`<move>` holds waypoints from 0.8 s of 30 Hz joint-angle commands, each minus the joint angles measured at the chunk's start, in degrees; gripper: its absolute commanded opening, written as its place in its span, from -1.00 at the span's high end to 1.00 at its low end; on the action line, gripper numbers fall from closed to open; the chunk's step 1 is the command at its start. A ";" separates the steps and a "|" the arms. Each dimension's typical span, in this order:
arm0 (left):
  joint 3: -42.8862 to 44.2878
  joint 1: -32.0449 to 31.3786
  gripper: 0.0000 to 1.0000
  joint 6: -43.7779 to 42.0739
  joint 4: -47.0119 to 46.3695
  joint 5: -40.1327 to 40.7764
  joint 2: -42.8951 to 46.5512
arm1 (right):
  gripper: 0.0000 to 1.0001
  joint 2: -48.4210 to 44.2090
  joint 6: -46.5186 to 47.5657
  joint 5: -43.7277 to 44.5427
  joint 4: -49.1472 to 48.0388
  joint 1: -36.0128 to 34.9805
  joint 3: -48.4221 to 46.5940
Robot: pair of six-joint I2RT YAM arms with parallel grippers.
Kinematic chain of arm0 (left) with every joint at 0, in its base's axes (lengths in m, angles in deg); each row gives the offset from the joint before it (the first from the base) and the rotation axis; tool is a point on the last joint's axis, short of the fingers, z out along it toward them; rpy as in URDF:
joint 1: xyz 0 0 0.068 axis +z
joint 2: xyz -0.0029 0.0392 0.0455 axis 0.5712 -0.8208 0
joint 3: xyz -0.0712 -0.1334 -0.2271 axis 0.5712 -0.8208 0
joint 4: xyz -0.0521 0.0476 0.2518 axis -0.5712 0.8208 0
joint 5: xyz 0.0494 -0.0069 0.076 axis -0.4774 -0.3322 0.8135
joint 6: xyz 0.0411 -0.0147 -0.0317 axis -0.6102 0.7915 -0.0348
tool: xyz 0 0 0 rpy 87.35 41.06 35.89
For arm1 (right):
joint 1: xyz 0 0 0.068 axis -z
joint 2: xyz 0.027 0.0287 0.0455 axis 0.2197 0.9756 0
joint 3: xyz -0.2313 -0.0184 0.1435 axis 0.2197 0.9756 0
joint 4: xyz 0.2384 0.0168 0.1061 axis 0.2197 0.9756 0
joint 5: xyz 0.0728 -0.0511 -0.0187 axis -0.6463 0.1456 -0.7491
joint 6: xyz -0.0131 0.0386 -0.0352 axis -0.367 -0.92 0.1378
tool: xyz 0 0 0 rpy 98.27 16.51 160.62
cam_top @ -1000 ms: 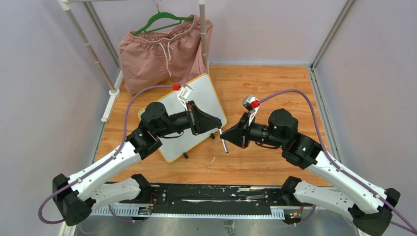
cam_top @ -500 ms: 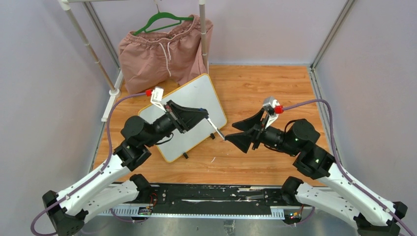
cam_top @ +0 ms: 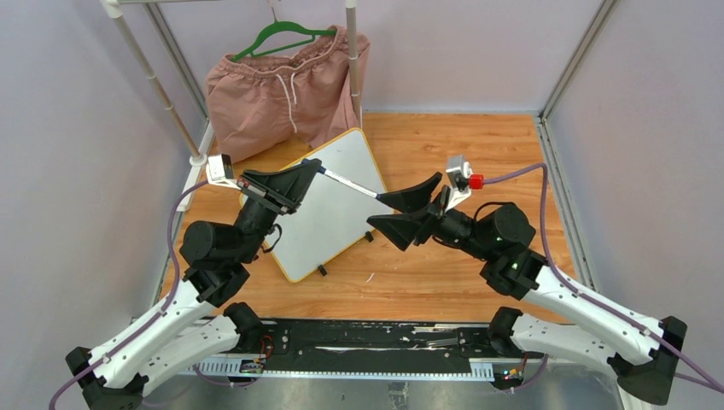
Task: Write a sentence on the whiteboard
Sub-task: Open the whiteboard marker at the center of the board.
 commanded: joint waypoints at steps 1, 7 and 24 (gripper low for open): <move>1.92 -0.56 1.00 3.33 -2.66 3.36 0.31 | -0.33 3.59 3.35 3.79 -9.14 -5.06 -5.10; 2.05 -0.56 1.00 1.51 -2.54 2.61 0.55 | -0.33 8.53 6.72 7.46 -9.23 -8.57 -9.88; 12.35 -0.56 1.00 -22.95 14.26 -19.69 0.96 | -0.38 13.20 13.73 -0.27 38.08 -8.53 -33.09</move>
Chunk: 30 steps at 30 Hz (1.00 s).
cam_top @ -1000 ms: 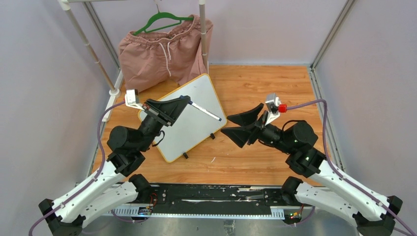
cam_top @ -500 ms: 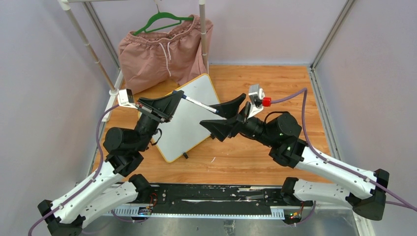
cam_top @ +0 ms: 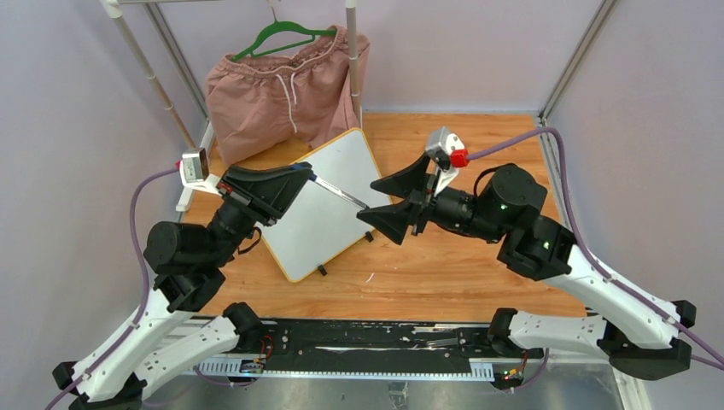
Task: Write a sentence on the whiteboard
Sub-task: Open the whiteboard marker at the center of the board.
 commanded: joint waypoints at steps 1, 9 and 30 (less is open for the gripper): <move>3.63 -0.56 1.00 -7.80 3.38 -15.14 -2.99 | -0.38 3.59 0.13 -4.93 7.26 -0.64 -3.71; 6.01 -0.56 1.00 -9.27 3.52 -22.49 -5.16 | -0.16 6.40 -4.01 -10.49 3.15 -0.63 -4.15; 10.30 -0.56 1.00 -15.28 9.34 -16.10 -5.90 | 1.00 1.00 -5.30 -7.60 4.65 -0.64 2.48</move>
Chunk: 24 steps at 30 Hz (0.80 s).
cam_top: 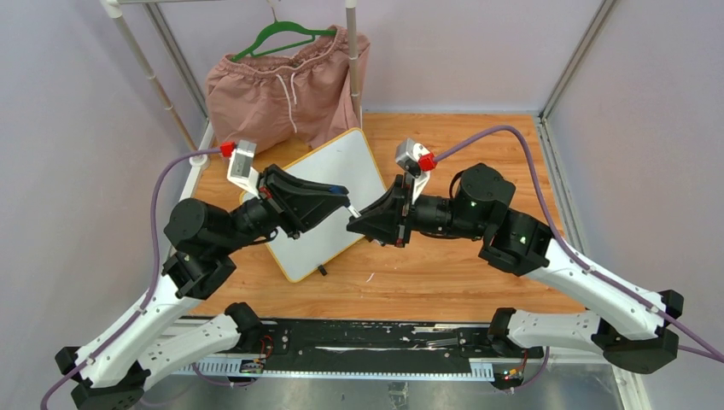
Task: Write a sentence on the whiteboard
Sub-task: Open the whiteboard marker at the center of the board, then place the pen cap at the center of the board.
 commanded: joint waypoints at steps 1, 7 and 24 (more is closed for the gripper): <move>5.38 -0.25 1.00 -6.28 3.95 6.86 0.61 | 1.00 -5.47 -0.22 3.38 3.06 -0.47 4.38; 7.11 -0.25 1.00 -6.40 3.12 10.35 0.56 | 1.00 -10.84 -1.44 6.33 4.18 -0.47 9.58; 7.45 -2.05 1.00 -7.78 21.61 12.86 -18.00 | 1.00 -29.18 -0.42 52.74 30.71 -0.44 15.54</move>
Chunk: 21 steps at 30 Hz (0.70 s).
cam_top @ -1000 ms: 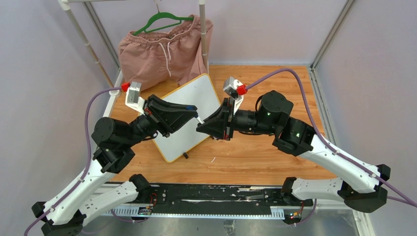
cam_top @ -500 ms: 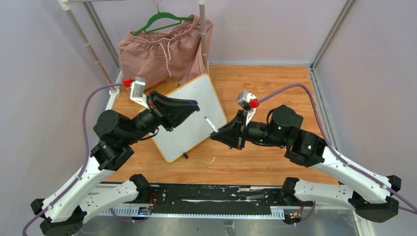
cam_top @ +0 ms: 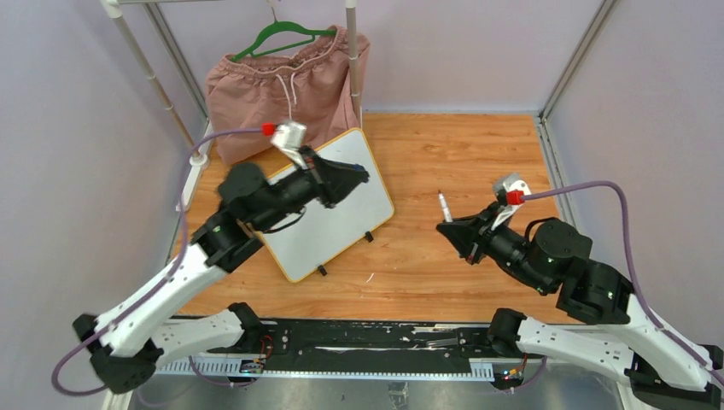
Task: Write a sentence on the whiteboard
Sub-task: Place the pen cap at the center of the board.
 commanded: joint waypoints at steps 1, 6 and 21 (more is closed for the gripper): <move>0.37 -3.39 1.00 -2.93 12.14 2.60 -11.06 | 1.00 -3.72 -1.50 24.31 13.24 -0.28 1.50; 6.94 -10.21 1.00 -4.68 15.21 7.29 -26.55 | 1.00 -7.21 -4.07 31.58 16.41 -0.28 3.42; 38.35 -13.75 1.00 4.78 30.30 19.97 -70.35 | 1.00 -13.18 -5.00 34.06 17.04 -0.30 6.88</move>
